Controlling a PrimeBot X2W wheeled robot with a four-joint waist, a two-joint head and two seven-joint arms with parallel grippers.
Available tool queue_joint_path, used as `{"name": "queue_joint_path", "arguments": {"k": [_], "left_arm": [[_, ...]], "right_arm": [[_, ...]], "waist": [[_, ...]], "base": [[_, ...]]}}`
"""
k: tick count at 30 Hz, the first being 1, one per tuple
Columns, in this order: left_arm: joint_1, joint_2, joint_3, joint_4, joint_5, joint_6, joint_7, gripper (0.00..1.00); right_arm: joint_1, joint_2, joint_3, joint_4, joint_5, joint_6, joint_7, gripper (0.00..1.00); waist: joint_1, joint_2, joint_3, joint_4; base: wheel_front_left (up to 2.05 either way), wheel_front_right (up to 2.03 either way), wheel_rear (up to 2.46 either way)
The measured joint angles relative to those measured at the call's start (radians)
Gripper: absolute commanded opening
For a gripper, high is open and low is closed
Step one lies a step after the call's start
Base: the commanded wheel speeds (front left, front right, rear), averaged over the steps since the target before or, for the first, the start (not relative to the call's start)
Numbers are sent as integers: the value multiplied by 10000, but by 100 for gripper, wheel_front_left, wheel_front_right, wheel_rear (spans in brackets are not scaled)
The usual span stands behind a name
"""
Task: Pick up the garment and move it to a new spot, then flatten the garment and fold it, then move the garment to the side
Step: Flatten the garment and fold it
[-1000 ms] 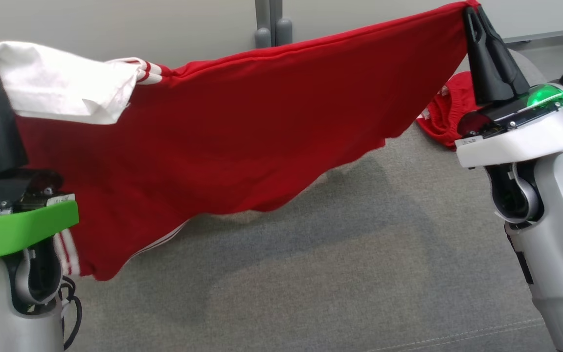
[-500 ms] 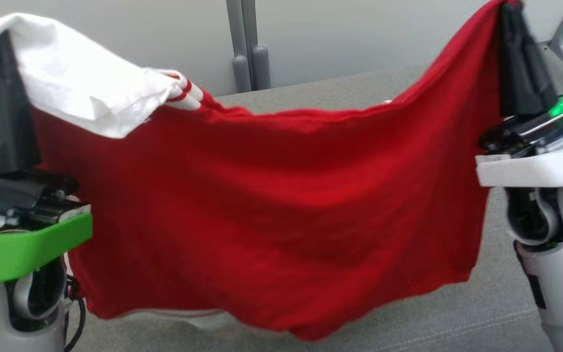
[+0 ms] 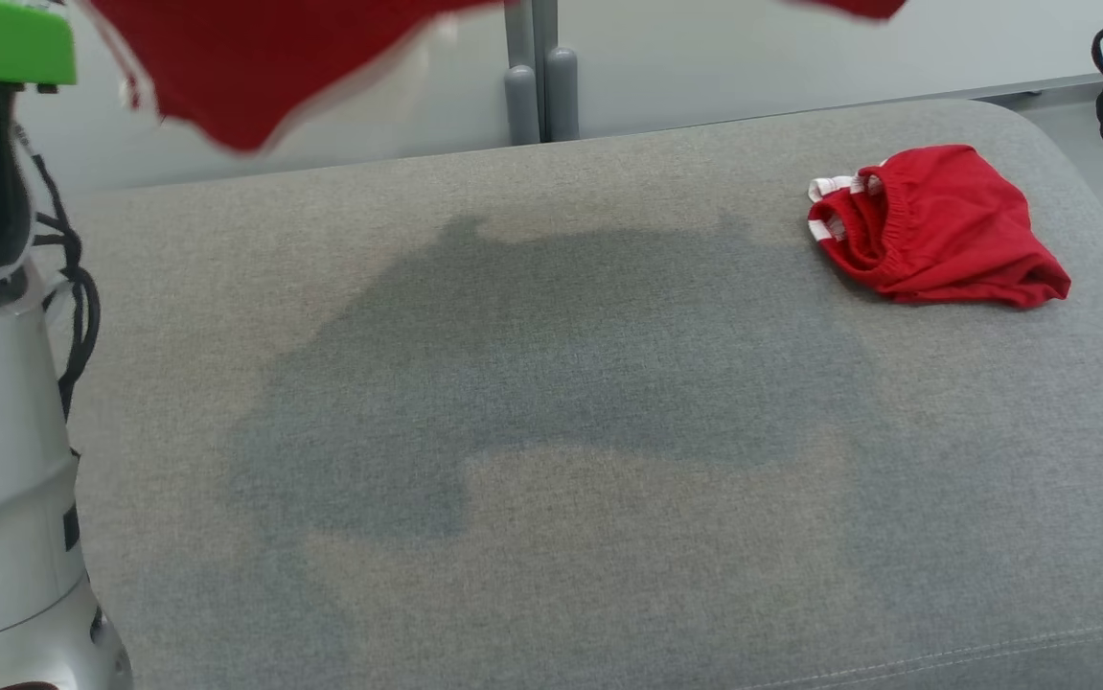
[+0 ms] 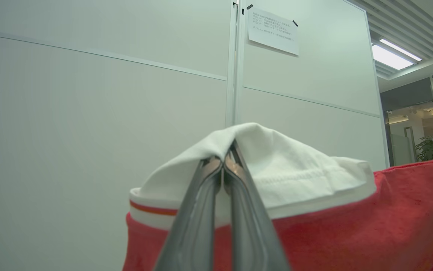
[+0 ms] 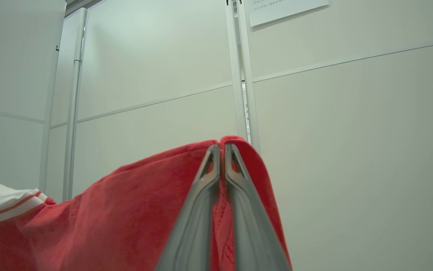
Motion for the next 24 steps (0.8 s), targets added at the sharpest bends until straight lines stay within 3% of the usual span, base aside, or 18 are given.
{"name": "queue_joint_path", "arguments": {"k": [5, 16, 24], "left_arm": [[415, -132, -198, 405, -299, -92, 234, 0], [5427, -830, -646, 2257, -1183, -165, 433, 0], [5820, -828, -639, 2911, -1615, -422, -629, 0]], "right_arm": [[763, -146, 399, 1093, 50, 31, 203, 0], [5104, -54, 1264, 3749, 583, 115, 786, 0], [5345, 163, 1218, 3900, 836, 205, -479, 0]], "waist": [[0, 0, 87, 244], [0, 0, 1095, 223], [0, 0, 1709, 293]], "base": [[0, 0, 0], [0, 0, 0], [0, 0, 0]]}}
